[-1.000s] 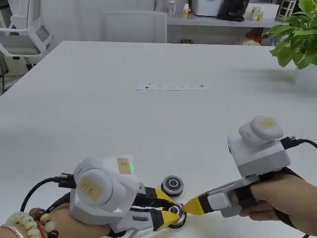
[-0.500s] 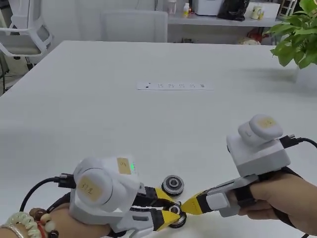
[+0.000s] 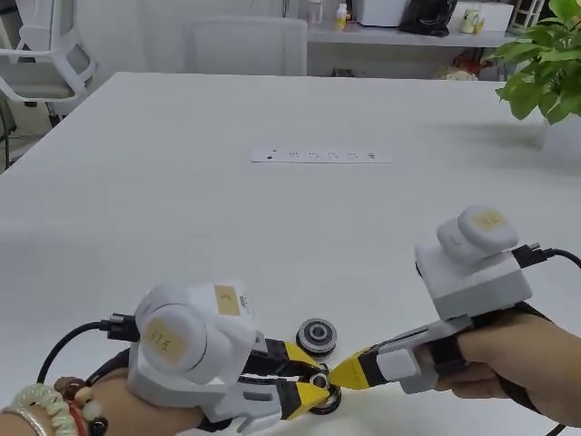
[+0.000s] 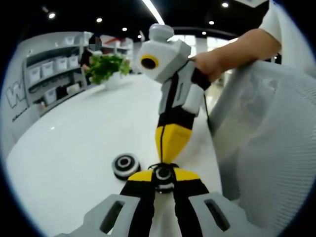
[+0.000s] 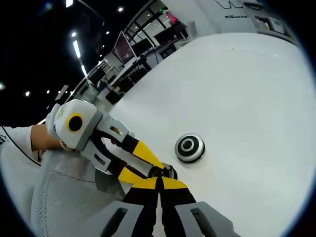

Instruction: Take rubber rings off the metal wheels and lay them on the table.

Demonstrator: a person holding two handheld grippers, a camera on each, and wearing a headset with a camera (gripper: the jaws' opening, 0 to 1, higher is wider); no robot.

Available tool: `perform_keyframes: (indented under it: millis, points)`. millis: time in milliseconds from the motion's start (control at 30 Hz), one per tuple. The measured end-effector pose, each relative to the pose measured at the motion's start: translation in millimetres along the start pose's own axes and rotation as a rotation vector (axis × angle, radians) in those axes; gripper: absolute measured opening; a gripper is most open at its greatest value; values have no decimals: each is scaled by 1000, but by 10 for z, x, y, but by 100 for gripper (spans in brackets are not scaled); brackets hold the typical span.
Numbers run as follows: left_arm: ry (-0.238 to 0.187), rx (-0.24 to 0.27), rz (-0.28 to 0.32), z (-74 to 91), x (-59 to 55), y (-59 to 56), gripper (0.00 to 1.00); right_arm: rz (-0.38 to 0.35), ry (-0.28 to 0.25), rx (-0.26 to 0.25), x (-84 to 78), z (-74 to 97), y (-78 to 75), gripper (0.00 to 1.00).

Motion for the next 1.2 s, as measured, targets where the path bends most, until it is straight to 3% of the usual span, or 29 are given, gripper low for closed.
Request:
perform_keyframes:
  millis: [133,167,200,267,433,733,800,867,967,1067,1200]
  points:
    - [0,0,0,0,1,0,14,-6,-3,13,4,2,19,0]
    - [0,0,0,0,1,0,14,-19,-7,50,8,-1,84,0]
    - [-1,0,1,0,1,0,14,-34,-59,77,97,-7,135,0]
    - [-1,0,1,0,1,2,14,-13,-63,39,132,22,78,0]
    - [0,0,2,-1,1,4,14,-29,-26,8,42,11,3,0]
    - [19,-4,-4,-4,8,-1,14,-49,4,-15,-19,-11,-26,0]
    - [52,11,-85,8,21,17,15,-56,-2,-12,-7,-11,-23,0]
    - [58,9,-124,5,50,-9,15,-53,0,-20,-7,-2,-37,0]
    - [52,-16,-84,13,49,-38,16,-47,9,-28,-25,-2,-43,0]
    - [50,-11,-50,61,40,17,18,-39,14,-30,-30,-2,-41,0]
    - [-12,36,32,166,148,168,22,-35,4,-30,-3,18,-42,0]
Point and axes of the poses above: the centre of the closed fingertips' face, and the gripper's own axes: z roughly backward along the fingers, y roughly to its left, x roughly out of its top, the point moved 1 cm from there along z, roughly backward along the fingers, and after that the axes turned 3 degrees about x, right-handed, at the moved point
